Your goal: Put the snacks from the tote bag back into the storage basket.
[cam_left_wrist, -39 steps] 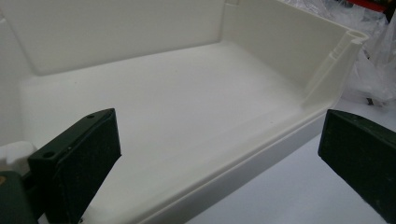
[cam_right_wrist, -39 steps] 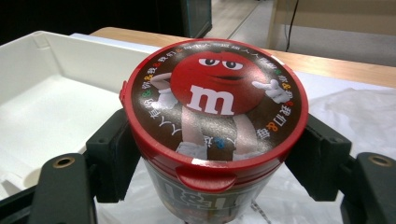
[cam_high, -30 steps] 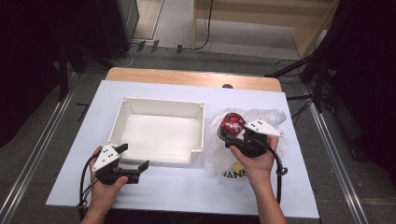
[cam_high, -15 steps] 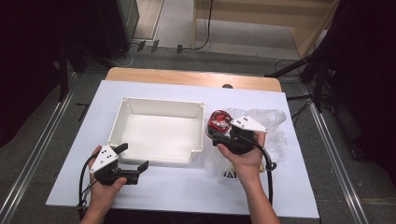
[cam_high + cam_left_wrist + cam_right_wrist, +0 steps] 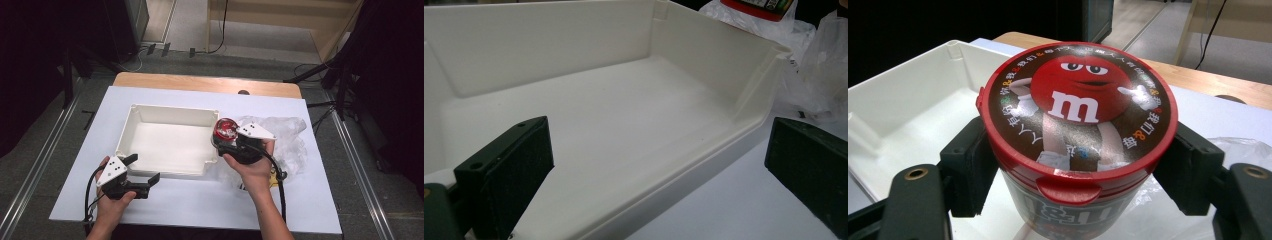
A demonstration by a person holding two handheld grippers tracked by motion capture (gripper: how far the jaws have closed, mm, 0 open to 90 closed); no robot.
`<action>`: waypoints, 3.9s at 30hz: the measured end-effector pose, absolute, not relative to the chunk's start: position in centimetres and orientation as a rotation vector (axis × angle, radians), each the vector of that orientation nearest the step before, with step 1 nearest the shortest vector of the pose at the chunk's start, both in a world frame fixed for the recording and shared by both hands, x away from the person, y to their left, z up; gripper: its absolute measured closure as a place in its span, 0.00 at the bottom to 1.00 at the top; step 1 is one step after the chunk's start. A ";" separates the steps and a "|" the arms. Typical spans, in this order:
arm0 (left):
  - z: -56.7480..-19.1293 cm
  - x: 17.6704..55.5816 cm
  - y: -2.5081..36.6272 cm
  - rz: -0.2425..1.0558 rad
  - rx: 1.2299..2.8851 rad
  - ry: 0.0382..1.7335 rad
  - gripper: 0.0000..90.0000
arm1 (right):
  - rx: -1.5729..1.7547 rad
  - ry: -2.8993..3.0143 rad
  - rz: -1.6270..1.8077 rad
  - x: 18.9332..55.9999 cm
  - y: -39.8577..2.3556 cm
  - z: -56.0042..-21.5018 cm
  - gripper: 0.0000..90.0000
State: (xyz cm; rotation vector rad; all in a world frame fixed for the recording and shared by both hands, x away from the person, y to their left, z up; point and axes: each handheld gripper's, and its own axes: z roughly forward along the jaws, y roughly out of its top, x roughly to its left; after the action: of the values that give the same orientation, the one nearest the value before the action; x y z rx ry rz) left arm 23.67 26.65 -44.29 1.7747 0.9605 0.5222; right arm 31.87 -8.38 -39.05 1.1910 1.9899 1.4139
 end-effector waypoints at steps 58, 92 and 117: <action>-44.4 23.8 26.9 0.519 1.773 0.974 0.00 | 1.091 2.111 1.415 31.4 -4.3 -40.1 0.29; -44.8 23.9 26.7 0.517 1.782 0.984 0.00 | 1.041 2.206 1.287 30.7 -3.6 -42.4 0.29; -44.8 23.9 26.9 0.516 1.778 0.991 0.00 | 0.998 2.203 1.261 30.1 -3.5 -42.6 0.25</action>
State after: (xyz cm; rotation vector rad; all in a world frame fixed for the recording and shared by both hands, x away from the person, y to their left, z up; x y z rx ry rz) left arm 23.90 26.89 -44.83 1.7778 0.9911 0.5158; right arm 30.08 -3.46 -42.62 0.9975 2.2031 1.2606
